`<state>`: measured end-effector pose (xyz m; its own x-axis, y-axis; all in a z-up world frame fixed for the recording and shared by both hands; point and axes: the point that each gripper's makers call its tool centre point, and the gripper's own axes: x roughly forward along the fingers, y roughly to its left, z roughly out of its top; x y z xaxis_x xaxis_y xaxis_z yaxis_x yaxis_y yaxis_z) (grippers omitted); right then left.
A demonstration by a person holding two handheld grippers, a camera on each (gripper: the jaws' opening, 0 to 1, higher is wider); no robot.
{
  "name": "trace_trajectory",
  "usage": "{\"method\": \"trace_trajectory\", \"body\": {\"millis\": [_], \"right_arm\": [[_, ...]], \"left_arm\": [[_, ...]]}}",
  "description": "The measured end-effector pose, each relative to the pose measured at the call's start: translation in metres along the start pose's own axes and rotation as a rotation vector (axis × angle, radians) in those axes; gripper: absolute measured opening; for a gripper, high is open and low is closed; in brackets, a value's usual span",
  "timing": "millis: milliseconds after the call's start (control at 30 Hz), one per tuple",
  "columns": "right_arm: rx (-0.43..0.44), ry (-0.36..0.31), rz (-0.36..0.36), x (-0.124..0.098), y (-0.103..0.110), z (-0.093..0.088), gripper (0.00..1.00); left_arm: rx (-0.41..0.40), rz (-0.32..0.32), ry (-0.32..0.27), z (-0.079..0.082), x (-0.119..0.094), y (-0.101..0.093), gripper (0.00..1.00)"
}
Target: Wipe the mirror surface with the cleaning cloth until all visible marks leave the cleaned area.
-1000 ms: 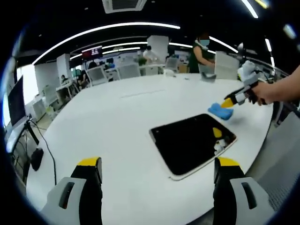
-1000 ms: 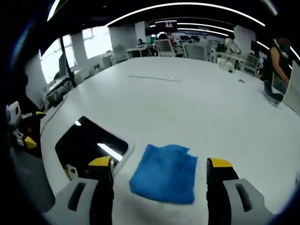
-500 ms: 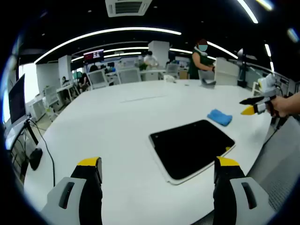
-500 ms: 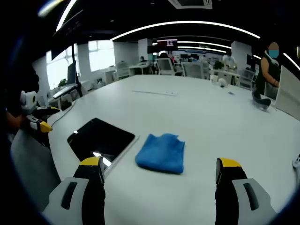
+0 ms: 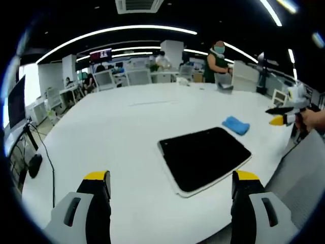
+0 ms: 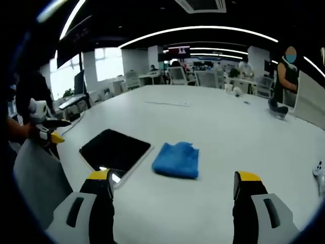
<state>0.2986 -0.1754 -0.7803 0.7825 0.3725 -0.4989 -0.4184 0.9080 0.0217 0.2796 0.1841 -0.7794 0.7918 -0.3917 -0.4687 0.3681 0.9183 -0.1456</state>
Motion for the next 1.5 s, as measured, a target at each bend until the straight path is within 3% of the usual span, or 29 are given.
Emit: {"method": "trace_trajectory", "body": {"millis": [33,167,233,267,333,400,467,700,800,933,1067,1167,1300,1433,1500], "right_arm": [[-0.004,0.01,0.015,0.001,0.001,-0.003,0.99],[-0.01,0.016,0.016,-0.005,-0.001,-0.006,1.0],[0.066,0.028,0.019,-0.004,0.003,-0.014,1.0],[0.057,0.03,0.011,-0.003,0.003,-0.016,0.99],[0.052,0.036,0.005,-0.002,0.002,-0.018,0.98],[0.068,0.024,-0.002,-0.003,0.003,-0.013,0.99],[0.017,0.035,0.011,-0.001,0.01,-0.015,0.99],[-0.034,0.041,0.019,-0.001,0.021,-0.016,0.99],[-0.014,0.045,0.018,-0.001,0.021,-0.018,0.99],[0.048,0.05,0.021,-0.005,0.026,-0.023,0.99],[0.029,0.02,0.024,-0.01,0.03,-0.012,1.0],[-0.001,0.067,0.05,-0.013,0.042,-0.019,1.0],[-0.05,0.06,0.03,-0.012,0.044,-0.017,1.0],[-0.035,0.052,0.028,-0.015,0.045,-0.018,1.0],[-0.051,0.036,0.011,-0.014,0.041,-0.017,1.0]], "left_arm": [[-0.006,0.004,-0.039,0.008,-0.002,0.001,1.0],[0.007,0.002,-0.03,0.01,-0.003,-0.005,1.0],[0.009,0.008,-0.038,0.01,0.001,-0.012,1.0],[0.049,0.028,-0.038,0.009,0.003,-0.01,1.0],[0.146,0.044,0.026,-0.001,0.004,-0.002,1.0],[0.139,0.027,-0.001,0.002,0.004,-0.002,1.0],[0.129,0.009,-0.016,0.004,0.004,-0.004,1.0],[0.124,0.002,0.02,-0.004,0.004,0.0,1.0],[0.138,-0.008,0.006,-0.002,0.005,-0.001,1.0],[0.11,-0.004,0.038,-0.009,0.003,0.006,1.0],[0.12,0.004,0.047,-0.01,0.003,0.007,1.0],[0.102,0.012,0.053,-0.012,0.002,0.009,1.0],[0.124,-0.003,0.058,-0.013,0.004,0.006,1.0],[0.165,0.011,0.051,-0.01,0.003,0.006,1.0],[0.126,-0.006,0.047,-0.011,0.003,0.004,1.0]]}}
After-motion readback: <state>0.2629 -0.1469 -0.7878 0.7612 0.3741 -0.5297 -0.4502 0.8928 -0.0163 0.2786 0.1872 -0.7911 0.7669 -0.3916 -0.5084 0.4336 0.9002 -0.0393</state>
